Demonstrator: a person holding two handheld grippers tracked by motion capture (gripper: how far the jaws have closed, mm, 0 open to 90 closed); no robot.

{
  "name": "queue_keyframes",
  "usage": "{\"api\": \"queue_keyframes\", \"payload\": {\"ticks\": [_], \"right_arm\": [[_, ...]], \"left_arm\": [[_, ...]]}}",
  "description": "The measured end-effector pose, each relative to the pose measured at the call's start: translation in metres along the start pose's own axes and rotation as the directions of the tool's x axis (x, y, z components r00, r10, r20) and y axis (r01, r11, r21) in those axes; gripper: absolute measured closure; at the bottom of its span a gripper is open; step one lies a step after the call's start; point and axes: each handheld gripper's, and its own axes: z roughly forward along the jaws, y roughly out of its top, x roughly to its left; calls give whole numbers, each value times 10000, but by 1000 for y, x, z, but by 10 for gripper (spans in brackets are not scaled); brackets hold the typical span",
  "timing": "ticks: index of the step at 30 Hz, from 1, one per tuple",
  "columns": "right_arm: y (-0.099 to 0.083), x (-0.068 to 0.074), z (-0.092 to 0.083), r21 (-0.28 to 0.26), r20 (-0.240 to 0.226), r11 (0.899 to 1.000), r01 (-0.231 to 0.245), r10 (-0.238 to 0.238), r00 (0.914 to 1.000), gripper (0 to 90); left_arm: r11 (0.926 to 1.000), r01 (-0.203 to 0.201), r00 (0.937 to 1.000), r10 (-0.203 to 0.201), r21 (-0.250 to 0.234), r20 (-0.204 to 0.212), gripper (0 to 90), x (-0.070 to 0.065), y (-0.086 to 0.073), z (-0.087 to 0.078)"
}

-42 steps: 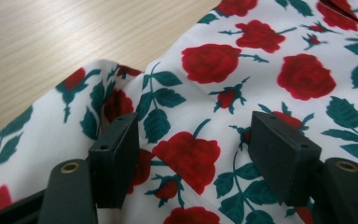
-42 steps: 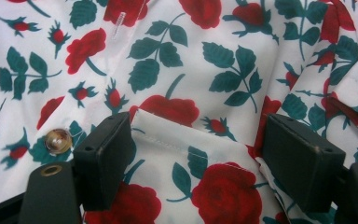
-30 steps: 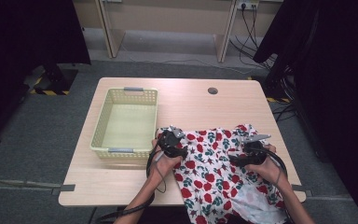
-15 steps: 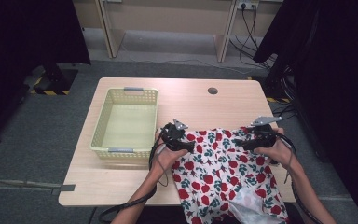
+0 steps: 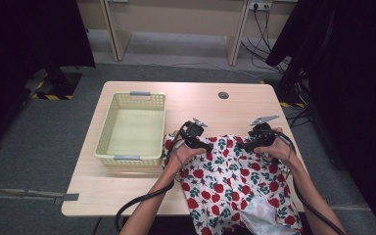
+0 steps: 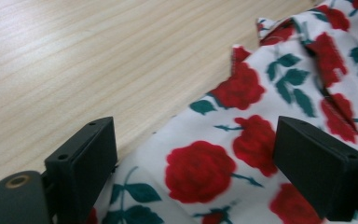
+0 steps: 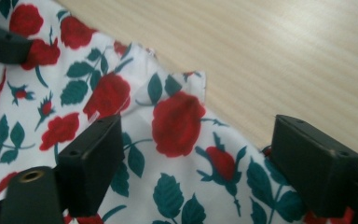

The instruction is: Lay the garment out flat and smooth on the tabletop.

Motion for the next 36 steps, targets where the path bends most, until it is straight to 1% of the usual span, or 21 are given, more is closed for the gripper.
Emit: {"api": "queue_keyframes", "payload": {"ticks": [2, 3, 4, 5, 6, 7, 8, 10, 11, 13, 14, 16, 19, 21, 23, 27, 30, 32, 34, 35, 36], "right_arm": [[-4, 0, 3, 197, -64, 9997, 121, -120, 9999, 258], [-6, -1, 5, 302, -103, 9995, 134, -131, 9999, 316], [-9, -1, 5, 315, -178, 9993, 192, -186, 9997, 384], [-11, -1, 5, 243, -299, 9996, 160, -152, 9994, 428], [-13, -1, 4, 120, -484, 9998, 125, -119, 9988, 519], [-14, -1, 2, 100, -698, 9999, 77, -70, 9975, 578], [-15, -1, 0, 59, -773, 10000, -18, 23, 9970, 646], [-16, -1, -4, -20, -921, 9998, -179, 177, 9956, 736], [-16, -1, -5, -65, -931, 9998, -189, 182, 9955, 758], [-12, -1, -12, -327, -818, 9991, -260, 233, 9964, 801], [-9, -1, -16, -504, -773, 9984, -240, 200, 9968, 812], [-3, 1, -25, -854, -702, 9963, -134, 74, 9975, 827], [5, 6, -39, -1367, -652, 9906, -9, -81, 9978, 843], [7, 11, -47, -1614, -563, 9868, 143, -237, 9981, 847], [9, 17, -55, -1833, -410, 9824, 349, -431, 9982, 851], [9, 27, -71, -2431, -63, 9681, 611, -646, 9979, 855], [9, 33, -81, -2744, 184, 9585, 778, -757, 9970, 860], [11, 35, -84, -2884, 387, 9539, 827, -747, 9965, 861], [17, 33, -84, -2930, 591, 9519, 896, -755, 9954, 861], [22, 32, -82, -2963, 676, 9511, 870, -700, 9953, 861], [27, 31, -78, -2926, 850, 9517, 927, -707, 9939, 860]], "left_arm": [[9999, 97, 9996, -100, 102, 267, 141, 4, -3, 4], [9999, -124, 9994, 128, -111, 332, 171, 5, -4, 4], [9993, -308, 9984, 318, -221, 459, 235, 5, -6, 3], [9992, -294, 9967, 314, -280, 754, 314, 5, -6, 1], [9991, -290, 9939, 322, -319, 1058, 445, 4, -7, -1], [9987, -329, 9917, 374, -387, 1227, 542, 2, -8, -1], [9983, -386, 9904, 441, -440, 1310, 639, 0, -8, -1], [9965, -652, 9916, 707, -529, 1087, 749, -3, -5, -3], [9943, -818, 9918, 879, -677, 930, 783, -4, -2, -6], [9897, -878, 9926, 964, -1129, 734, 847, -5, 6, -14], [9870, -930, 9928, 1019, -1307, 630, 854, -5, 11, -20], [9828, -1001, 9918, 1110, -1552, 634, 862, -5, 19, -29], [9758, -1207, 9890, 1340, -1821, 622, 867, -8, 24, -42], [9708, -1319, 9878, 1455, -2005, 547, 868, -11, 24, -49], [9637, -1449, 9861, 1594, -2241, 478, 868, -13, 22, -57], [9475, -1724, 9826, 1845, -2692, 201, 868, -19, 17, -74], [9297, -2125, 9764, 2140, -3007, -282, 868, -26, 19, -87], [9207, -2328, 9724, 2254, -3131, -602, 868, -29, 24, -92], [9170, -2486, 9686, 2340, -3120, -843, 867, -30, 30, -92], [9158, -2580, 9657, 2350, -3077, -1103, 867, -29, 34, -90], [9167, -2666, 9621, 2346, -2978, -1391, 865, -27, 38, -87]]}}
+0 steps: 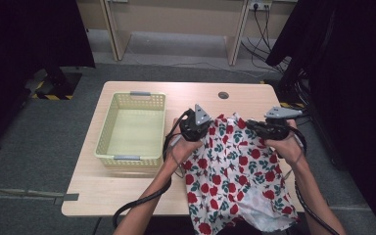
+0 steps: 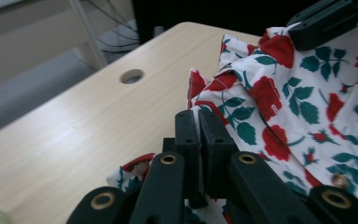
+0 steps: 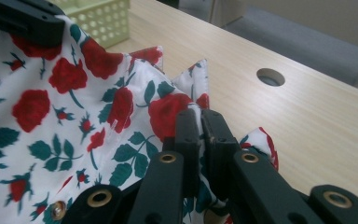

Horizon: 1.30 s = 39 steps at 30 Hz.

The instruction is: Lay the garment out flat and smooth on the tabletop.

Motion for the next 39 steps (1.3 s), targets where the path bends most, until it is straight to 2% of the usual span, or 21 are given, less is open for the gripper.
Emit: {"api": "queue_keyframes", "payload": {"ticks": [1, 2, 4, 5, 6, 7, 10, 12, 15, 17, 21, 23, 24, 25, 28, 30, 31, 33, 37, 38, 39], "right_arm": [[3, -1, 7, 107, 79, 9999, 48, -49, 10000, 853], [6, -3, 16, 245, 111, 9997, -28, 26, 9999, 834], [8, -9, 35, 755, -124, 9968, -245, 255, 9996, 738], [7, -13, 43, 847, -130, 9949, -556, 569, 9983, 664], [5, -16, 48, 874, 73, 9922, -884, 881, 9961, 581], [1, -18, 50, 975, 86, 9904, -978, 974, 9952, 554], [-12, -28, 46, 870, 223, 9857, -1440, 1426, 9895, 492], [-22, -36, 40, 971, 495, 9797, -1751, 1710, 9840, 468], [-38, -46, 34, 1262, 867, 9709, -2036, 1936, 9772, 457], [-48, -50, 34, 1593, 1058, 9637, -2142, 1991, 9742, 448], [-69, -58, 41, 2028, 1340, 9515, -2312, 2069, 9691, 439], [-79, -60, 46, 2376, 1377, 9434, -2314, 2031, 9694, 429], [-84, -59, 48, 2545, 1474, 9397, -2285, 1958, 9695, 424], [-88, -58, 47, 2379, 1532, 9474, -2141, 1810, 9715, 423], [-94, -53, 39, 2302, 1615, 9498, -2118, 1773, 9708, 421], [-98, -48, 32, 2383, 1674, 9492, -2057, 1685, 9714, 407], [-102, -44, 26, 2342, 1698, 9489, -2117, 1745, 9699, 401], [-109, -39, 17, 2218, 1696, 9517, -2124, 1769, 9695, 398], [-117, -28, 3, 2280, 1663, 9500, -2133, 1778, 9699, 388], [-121, -21, -4, 2308, 1594, 9508, -2066, 1725, 9720, 380], [-122, -19, -6, 2365, 1545, 9498, -2049, 1715, 9730, 374]], "left_arm": [[9998, 71, 9998, -67, 193, -206, 862, 4, 1, 6], [9978, 381, 9989, -365, 539, -298, 847, 10, 0, 15], [9860, 1049, 9944, -1021, 1296, -279, 768, 20, -7, 32], [9736, 1363, 9907, -1333, 1833, -285, 691, 22, -12, 36], [9620, 1709, 9852, -1693, 2131, -260, 552, 22, -17, 38], [9617, 1849, 9826, -1848, 2024, -196, 479, 19, -22, 36], [9580, 1890, 9804, -1966, 2156, 143, 344, 11, -32, 29], [9495, 2030, 9769, -2130, 2394, 164, 302, 7, -39, 25], [9425, 1906, 9773, -2084, 2747, 369, 282, 1, -48, 24], [9357, 2011, 9746, -2209, 2898, 372, 277, -2, -55, 27], [9238, 1876, 9745, -2177, 3337, 550, 264, -9, -72, 33], [9140, 1869, 9740, -2202, 3601, 534, 253, -12, -81, 35], [9104, 1727, 9760, -2096, 3759, 594, 251, -14, -85, 35], [9211, 1505, 9812, -1836, 3589, 597, 243, -16, -88, 34], [9237, 1440, 9831, -1747, 3551, 557, 241, -20, -92, 27], [9291, 1343, 9834, -1678, 3444, 691, 240, -23, -96, 20], [9291, 1343, 9834, -1678, 3444, 691, 240, -23, -96, 20], [9343, 1360, 9833, -1680, 3295, 703, 240, -26, -103, 9], [9360, 1196, 9831, -1581, 3311, 919, 239, -31, -107, -1], [9325, 1114, 9832, -1536, 3434, 983, 238, -34, -108, -6], [9325, 1114, 9832, -1536, 3434, 983, 237, -34, -108, -6]]}}
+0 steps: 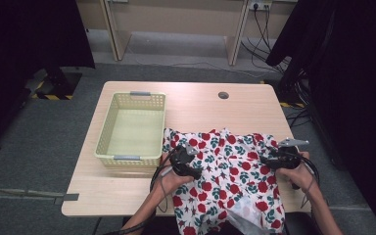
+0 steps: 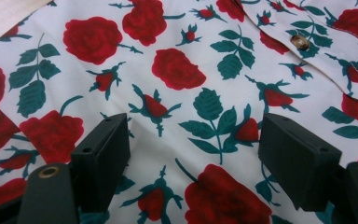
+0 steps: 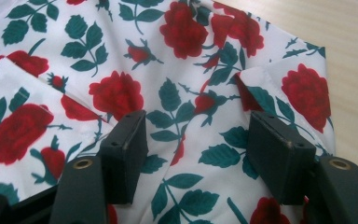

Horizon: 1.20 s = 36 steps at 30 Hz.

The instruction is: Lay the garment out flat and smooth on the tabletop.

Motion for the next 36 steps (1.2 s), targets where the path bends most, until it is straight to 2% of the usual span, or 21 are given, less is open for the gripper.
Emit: {"api": "queue_keyframes", "payload": {"ticks": [3, 6, 7, 10, 13, 16, 20, 21, 24, 28, 31, 32, 33, 34, 35, 36], "right_arm": [[-4, 4, -6, 226, -108, 9996, 139, -137, 9998, 337], [-2, 6, -7, 281, -248, 9993, 230, -223, 9994, 319], [4, 4, -7, -2, -324, 9996, 280, -279, 9991, 304], [18, 5, -6, -184, -353, 9988, 451, -457, 9983, 267], [36, 4, 0, -383, -767, 9979, 523, -552, 9955, 218], [53, 4, 10, -310, -1047, 9983, 483, -513, 9932, 192], [68, 7, 22, -166, -1233, 9976, 665, -681, 9900, 168], [72, 8, 26, -100, -1311, 9974, 714, -721, 9888, 159], [78, 10, 33, -91, -1413, 9977, 679, -685, 9876, 149], [83, 14, 46, 110, -1738, 9963, 852, -821, 9814, 144], [82, 17, 55, 329, -1931, 9947, 972, -891, 9771, 160], [81, 18, 58, 464, -1968, 9932, 1071, -960, 9757, 175], [80, 19, 60, 593, -1970, 9911, 1195, -1057, 9747, 210], [78, 20, 61, 645, -1982, 9888, 1344, -1193, 9729, 267], [76, 21, 61, 650, -2091, 9887, 1353, -1190, 9706, 335], [74, 21, 60, 492, -2205, 9884, 1434, -1293, 9668, 415]], "left_arm": [[9993, -219, 9994, 212, 307, 258, 231, -7, -1, -4], [9998, -139, 9997, 136, 154, 223, 218, -6, 3, -4], [9999, -160, 9998, 159, 49, 153, 211, -5, 8, -3], [9993, -76, 10000, 74, -361, -52, 203, 6, 27, -1], [9978, 101, 9995, -121, -654, -297, 162, 22, 43, 5], [9950, 596, 9980, -609, -798, -141, 136, 35, 54, 13], [9943, 694, 9973, -710, -811, -163, 114, 44, 63, 20], [9927, 900, 9958, -910, -797, -90, 108, 48, 67, 25], [9938, 963, 9952, -970, -563, -103, 89, 52, 72, 34], [9934, 1146, 9931, -1147, -56, -231, 70, 60, 71, 50], [9907, 1353, 9908, -1353, 100, -83, 77, 62, 67, 59], [9944, 1056, 9943, -1056, 32, -157, 81, 60, 66, 60], [9958, 912, 9958, -912, 4, -60, 102, 60, 66, 59], [9961, 881, 9959, -880, -52, 199, 176, 60, 67, 57], [9959, 902, 9947, -896, -103, 504, 330, 60, 67, 54], [9955, 932, 9931, -918, -158, 732, 441, 59, 66, 53]]}}
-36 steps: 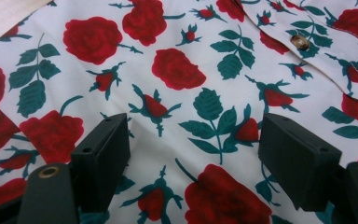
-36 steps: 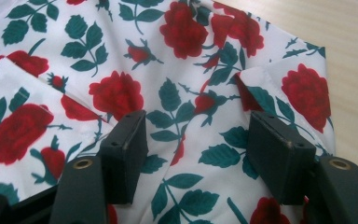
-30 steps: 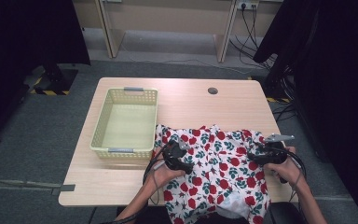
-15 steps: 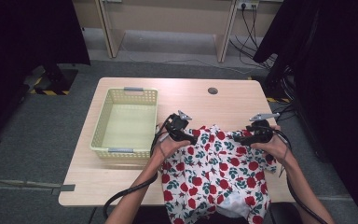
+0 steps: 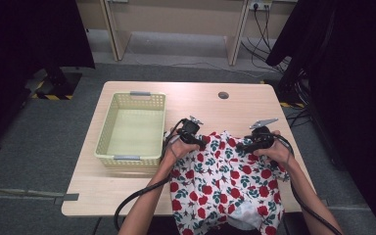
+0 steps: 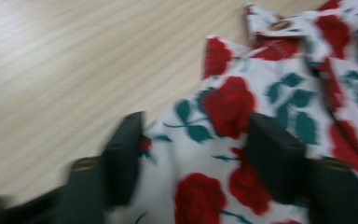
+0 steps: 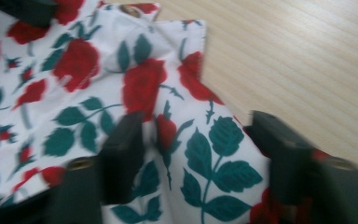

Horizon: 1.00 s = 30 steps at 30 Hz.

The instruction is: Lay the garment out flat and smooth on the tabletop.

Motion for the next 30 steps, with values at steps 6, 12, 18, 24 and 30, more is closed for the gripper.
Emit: {"api": "queue_keyframes", "payload": {"ticks": [6, 12, 18, 24, 30], "right_arm": [[-4, 7, -12, -186, -295, 9994, 280, -286, 9992, 755], [15, 6, -40, -1391, 575, 9893, 449, -372, 9977, 789], [26, 22, -66, -2439, 1926, 9559, 1638, -1178, 9742, 785], [14, 33, -71, -2678, 2013, 9457, 1844, -1322, 9706, 787], [0, 42, -78, -2948, 1564, 9422, 1591, -1167, 9808, 784]], "left_arm": [[9940, -600, 9982, 605, -913, 26, 793, -6, 0, -8], [9640, -1539, 9863, 1366, -2168, -930, 831, -15, 27, -32], [9096, -3020, 9474, 2530, -2854, -1960, 794, -35, 27, -55], [9094, -2778, 9569, 2335, -3096, -1727, 797, -38, 16, -63], [9137, -2293, 9727, 2029, -3355, -1123, 807, -43, 3, -74]]}}
